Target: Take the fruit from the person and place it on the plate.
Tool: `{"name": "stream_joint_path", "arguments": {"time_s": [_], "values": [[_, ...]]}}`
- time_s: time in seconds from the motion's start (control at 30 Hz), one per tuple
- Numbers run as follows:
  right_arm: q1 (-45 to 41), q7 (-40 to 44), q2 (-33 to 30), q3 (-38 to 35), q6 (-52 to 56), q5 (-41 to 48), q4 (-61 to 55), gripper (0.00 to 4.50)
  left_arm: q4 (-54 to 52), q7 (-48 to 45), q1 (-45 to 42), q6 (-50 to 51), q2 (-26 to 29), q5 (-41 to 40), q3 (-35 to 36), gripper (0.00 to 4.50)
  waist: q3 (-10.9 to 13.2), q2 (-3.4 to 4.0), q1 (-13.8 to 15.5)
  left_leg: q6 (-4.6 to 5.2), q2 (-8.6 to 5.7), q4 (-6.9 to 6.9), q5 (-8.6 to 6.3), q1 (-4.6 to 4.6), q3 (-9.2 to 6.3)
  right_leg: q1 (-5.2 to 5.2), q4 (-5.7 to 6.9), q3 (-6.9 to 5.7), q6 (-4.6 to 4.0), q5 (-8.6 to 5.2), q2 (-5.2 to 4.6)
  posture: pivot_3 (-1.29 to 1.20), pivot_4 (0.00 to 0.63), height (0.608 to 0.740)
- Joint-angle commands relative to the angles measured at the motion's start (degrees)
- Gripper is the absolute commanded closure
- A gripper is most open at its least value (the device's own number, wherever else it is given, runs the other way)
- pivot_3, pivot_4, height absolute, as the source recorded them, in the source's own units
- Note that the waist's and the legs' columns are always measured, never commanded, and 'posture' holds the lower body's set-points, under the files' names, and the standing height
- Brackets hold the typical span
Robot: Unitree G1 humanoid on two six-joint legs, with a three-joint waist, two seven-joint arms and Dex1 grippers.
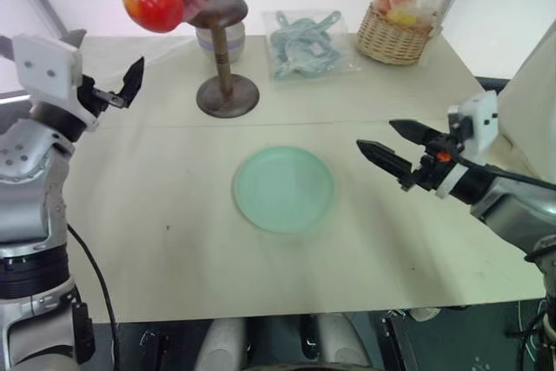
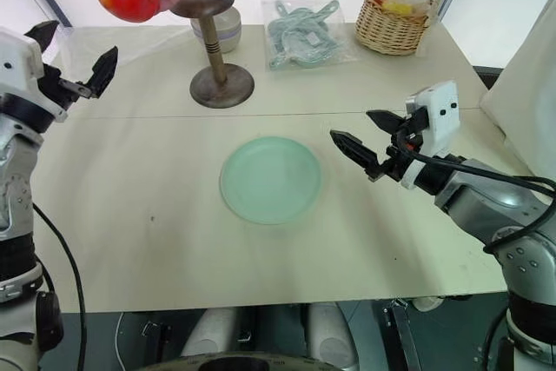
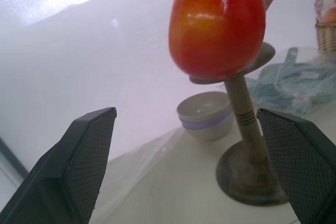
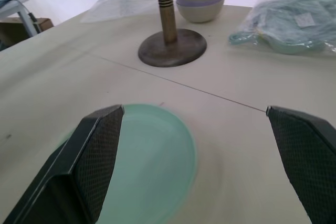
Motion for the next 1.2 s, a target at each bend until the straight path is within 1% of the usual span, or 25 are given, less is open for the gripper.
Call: {"name": "stream_joint_path", "arguments": {"time_s": [0.03,0.1,0.27,0.47,0.6,0.77,0.97,1.2], "values": [[-3.5,3.0,-1.3,-1.2,-0.2,3.0,-1.2,0.06,0.6,-1.1,-2.3,0.2,-0.7,-1.8,-0.9,0.00,0.0,-0.01,0.0,0.00,0.00,-0.01,0.00,0.00,0.00,0.00,0.00,0.00,0.00,0.00,0.00,0.00,0.150,0.740],[-5.5,5.5,-2.2,-1.3,-0.1,4.0,-0.9,0.06,1.9,-1.8,-3.4,-0.2,-1.0,-2.1,-1.5,0.00,0.0,-0.01,0.0,0.00,0.00,-0.01,0.00,0.00,0.00,-0.01,0.01,-0.02,0.00,0.00,0.01,0.00,0.150,0.740],[-8.5,10.7,-3.2,0.7,-1.1,2.1,-0.3,0.06,6.0,-2.5,-7.0,-1.5,-1.7,-1.7,-2.5,0.00,0.0,-0.03,-0.1,0.01,0.00,-0.01,0.00,0.00,0.00,-0.01,0.00,-0.03,0.00,0.00,0.01,0.00,0.150,0.740],[-11.0,13.3,-1.0,6.8,-2.9,-5.1,0.9,0.06,10.7,-3.9,-11.6,-4.3,-2.4,-0.8,-4.6,0.00,0.0,-0.03,-0.1,0.01,-0.01,-0.01,0.00,0.00,0.00,-0.01,0.00,-0.03,0.00,0.01,0.00,0.00,0.150,0.740],[-11.6,13.8,0.6,8.2,-3.7,-7.6,1.3,0.06,11.4,-4.4,-12.9,-5.8,-2.4,-0.2,-5.6,0.00,0.0,-0.03,-0.1,0.03,-0.02,-0.02,-0.02,-0.05,0.00,-0.06,0.01,-0.03,0.01,0.01,-0.02,0.00,0.150,0.740],[-11.6,13.9,1.9,8.2,-3.4,-9.0,1.2,0.06,12.0,-4.3,-14.0,-7.5,-2.8,0.7,-6.5,0.00,0.0,-0.03,0.0,0.04,-0.04,-0.03,-0.03,-0.09,-0.01,-0.10,0.01,-0.04,0.00,0.01,-0.07,0.00,0.150,0.740],[-11.9,13.7,2.8,7.7,-2.8,-9.5,1.1,0.06,14.8,-3.1,-14.7,-11.2,-4.3,3.2,-8.0,0.00,0.0,-0.03,0.0,0.04,-0.05,-0.04,-0.03,-0.08,-0.01,-0.10,0.01,-0.04,0.00,0.01,-0.09,0.00,0.150,0.740],[-11.8,12.9,2.6,6.7,-2.2,-9.0,0.6,0.06,16.4,-2.4,-14.6,-12.3,-5.7,4.1,-8.5,0.00,0.0,-0.03,0.0,0.04,-0.05,-0.05,-0.03,-0.10,-0.01,-0.11,0.01,-0.04,0.00,0.02,-0.10,0.00,0.150,0.740]]}}
